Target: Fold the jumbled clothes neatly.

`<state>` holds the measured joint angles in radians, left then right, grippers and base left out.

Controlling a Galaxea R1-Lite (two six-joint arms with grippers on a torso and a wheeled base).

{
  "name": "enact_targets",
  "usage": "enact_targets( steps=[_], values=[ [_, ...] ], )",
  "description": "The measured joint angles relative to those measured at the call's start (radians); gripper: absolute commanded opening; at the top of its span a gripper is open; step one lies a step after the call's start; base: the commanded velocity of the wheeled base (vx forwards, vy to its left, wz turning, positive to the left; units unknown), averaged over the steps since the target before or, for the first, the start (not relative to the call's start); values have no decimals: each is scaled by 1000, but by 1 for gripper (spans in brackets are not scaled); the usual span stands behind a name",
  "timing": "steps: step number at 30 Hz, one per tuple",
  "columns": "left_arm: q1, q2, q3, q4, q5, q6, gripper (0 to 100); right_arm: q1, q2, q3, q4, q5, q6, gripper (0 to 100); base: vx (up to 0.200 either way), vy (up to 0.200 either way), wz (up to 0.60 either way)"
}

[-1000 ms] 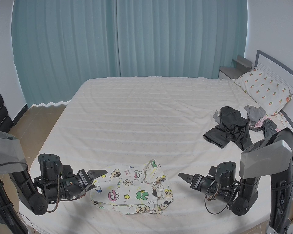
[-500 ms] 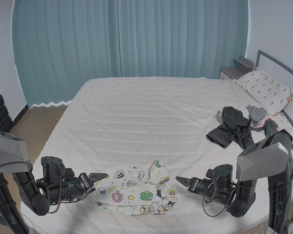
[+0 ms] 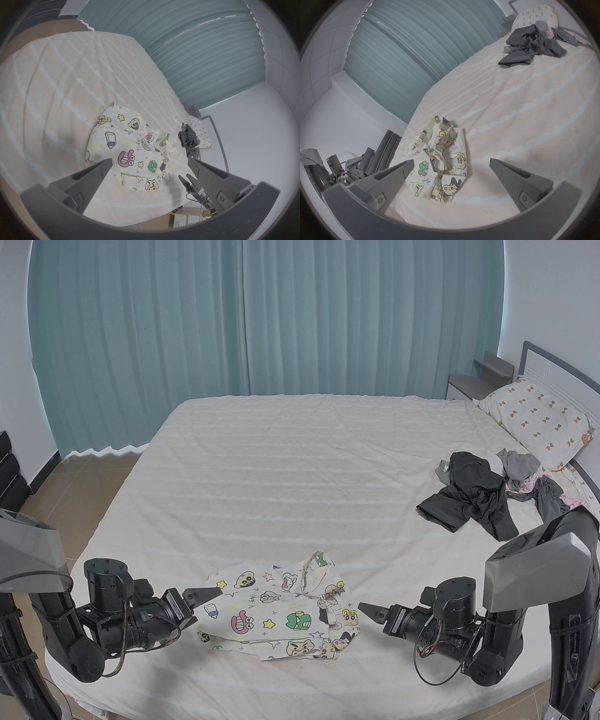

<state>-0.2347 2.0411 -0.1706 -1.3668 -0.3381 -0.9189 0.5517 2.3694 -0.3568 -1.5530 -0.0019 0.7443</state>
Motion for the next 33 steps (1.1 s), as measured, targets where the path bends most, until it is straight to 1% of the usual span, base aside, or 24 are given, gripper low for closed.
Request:
enact_targets(
  steps=[1, 8, 25, 33],
  values=[
    [3, 5, 0, -5, 0, -1, 100, 2, 1, -1, 0, 0, -3, 100, 0, 0, 0],
    [55, 33, -6, -12, -11, -5, 100, 12, 0, -1, 0, -1, -11, 100, 0, 200, 0],
    [81, 57, -23, -12, -11, -6, 100, 11, -1, -63, 0, 0, -87, 100, 0, 200, 0],
    [84, 71, -26, -14, -10, -4, 100, -6, 5, -114, 0, 10, -150, 100, 0, 0, 0]
  ],
)
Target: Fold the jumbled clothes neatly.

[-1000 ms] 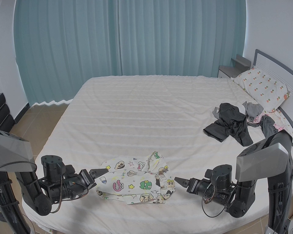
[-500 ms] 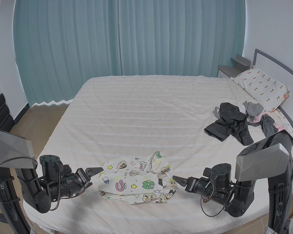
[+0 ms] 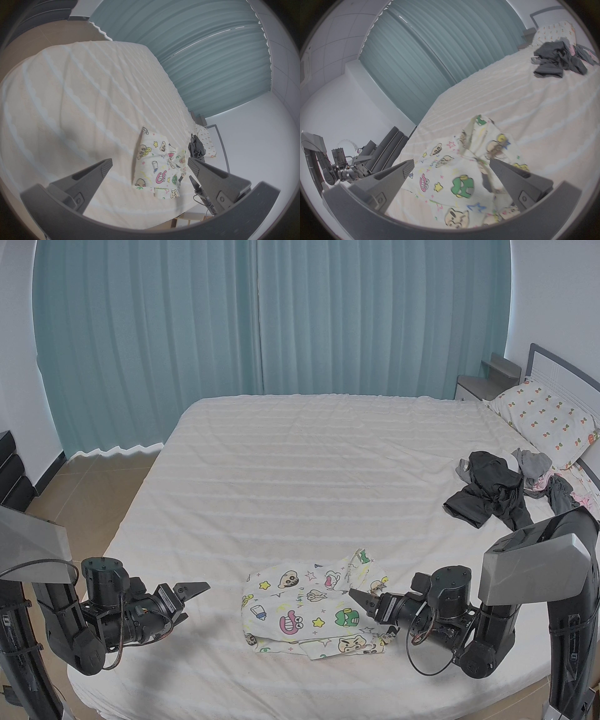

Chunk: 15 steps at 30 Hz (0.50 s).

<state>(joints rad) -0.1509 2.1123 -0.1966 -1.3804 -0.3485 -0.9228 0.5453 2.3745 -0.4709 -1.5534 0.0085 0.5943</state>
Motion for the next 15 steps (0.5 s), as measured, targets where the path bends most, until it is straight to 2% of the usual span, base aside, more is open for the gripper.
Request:
enact_targets(
  steps=[6, 12, 15],
  values=[
    [-1, 29, 1, -46, 0, 1, 100, -36, 44, -39, 1, 7, -66, 100, 0, 0, 0],
    [-3, 69, 7, -95, 1, 4, 100, -72, 70, -70, 9, 25, -82, 100, 0, 0, 0],
    [-4, 83, 9, -102, 1, 4, 100, -83, 76, -88, 62, 52, -87, 100, 0, 0, 0]
  ],
)
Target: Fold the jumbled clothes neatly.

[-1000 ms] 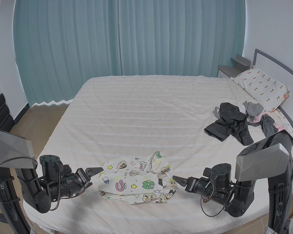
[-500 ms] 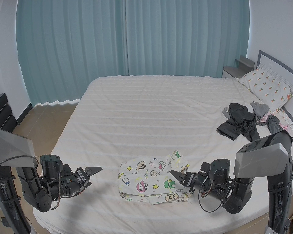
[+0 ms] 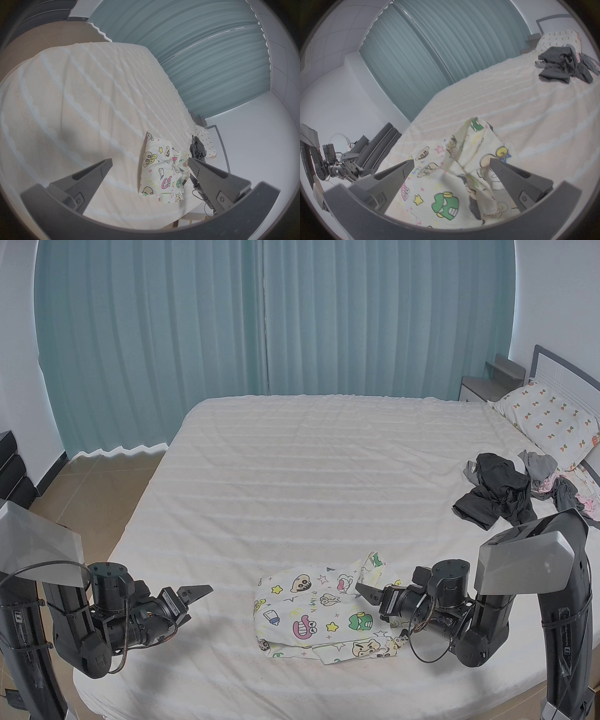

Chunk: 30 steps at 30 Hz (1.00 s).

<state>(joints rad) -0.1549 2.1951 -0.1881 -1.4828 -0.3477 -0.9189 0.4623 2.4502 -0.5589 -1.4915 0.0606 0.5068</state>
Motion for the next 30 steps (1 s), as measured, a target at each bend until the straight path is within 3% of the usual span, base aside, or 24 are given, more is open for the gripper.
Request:
enact_targets(
  steps=[10, 11, 21, 30],
  values=[
    [-3, 21, -1, -5, 1, 4, 100, -3, 6, -29, 41, 79, -51, 100, 0, 0, 0],
    [-3, 22, -2, -5, 2, 4, 100, -3, 6, -30, 56, 83, -54, 0, 0, 0, 0],
    [-7, 29, -2, -5, 8, 6, 100, -10, -10, -43, 197, 130, -75, 0, 0, 0, 0],
    [-8, 32, -1, -5, 9, 7, 100, -31, -34, 49, 106, 124, -83, 0, 0, 0, 0]
  ],
)
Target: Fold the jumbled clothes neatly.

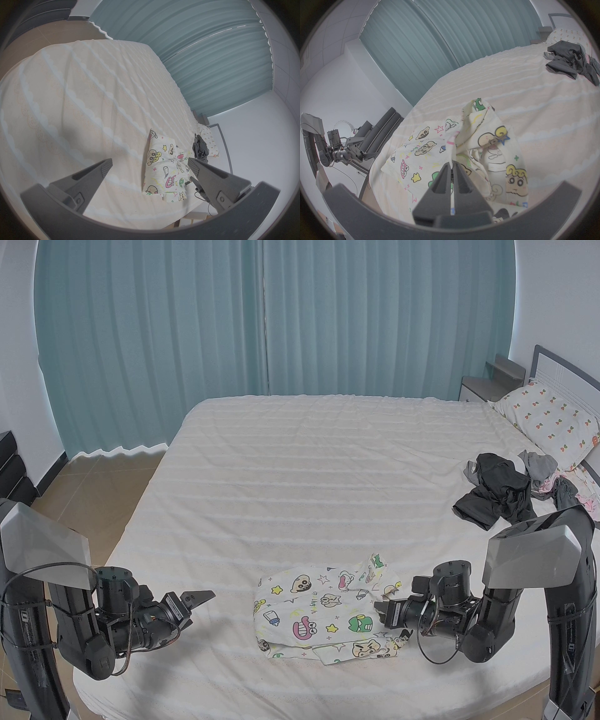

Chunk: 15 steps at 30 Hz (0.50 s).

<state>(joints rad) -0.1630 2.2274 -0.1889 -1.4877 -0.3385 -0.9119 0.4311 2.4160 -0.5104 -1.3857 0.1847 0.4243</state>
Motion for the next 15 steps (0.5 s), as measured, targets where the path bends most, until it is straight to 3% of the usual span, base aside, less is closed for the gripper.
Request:
enact_targets(
  steps=[7, 15],
  values=[
    [0, 3, 1, -1, 1, 1, 100, -12, -43, 89, -52, 9, 0, 0, 0, 0, 0],
    [-1, 5, 0, -2, 1, 1, 100, -50, -114, 119, -46, 78, 10, 0, 0, 0, 0]
  ],
)
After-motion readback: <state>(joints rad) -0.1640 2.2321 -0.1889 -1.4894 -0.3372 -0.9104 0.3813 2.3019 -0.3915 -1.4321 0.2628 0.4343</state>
